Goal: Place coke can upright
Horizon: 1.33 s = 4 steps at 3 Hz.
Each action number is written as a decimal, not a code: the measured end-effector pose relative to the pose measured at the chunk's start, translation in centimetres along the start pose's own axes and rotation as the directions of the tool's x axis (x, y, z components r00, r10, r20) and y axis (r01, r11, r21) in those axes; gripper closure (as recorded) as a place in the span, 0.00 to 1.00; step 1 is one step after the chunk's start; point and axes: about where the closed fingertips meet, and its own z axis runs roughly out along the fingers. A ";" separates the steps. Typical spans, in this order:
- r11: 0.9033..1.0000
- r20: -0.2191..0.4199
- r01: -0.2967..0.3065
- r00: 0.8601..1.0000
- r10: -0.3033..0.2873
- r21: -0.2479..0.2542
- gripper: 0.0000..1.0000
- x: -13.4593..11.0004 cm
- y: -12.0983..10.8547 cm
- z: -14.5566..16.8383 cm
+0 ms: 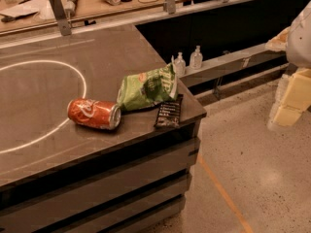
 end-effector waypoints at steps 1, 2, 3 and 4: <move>1.000 0.001 0.001 1.000 -0.001 0.002 0.00 -0.1 0.0 0.0; 0.999 0.018 0.045 0.999 -0.045 0.005 0.00 -2.7 -0.9 0.3; 0.991 0.068 0.135 0.988 -0.135 0.003 0.00 -8.1 -2.2 0.7; 0.972 0.144 0.232 0.963 -0.226 -0.027 0.00 -16.1 -2.7 1.8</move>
Offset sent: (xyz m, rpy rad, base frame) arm 0.0453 0.0684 0.0106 0.0073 -0.0204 0.1399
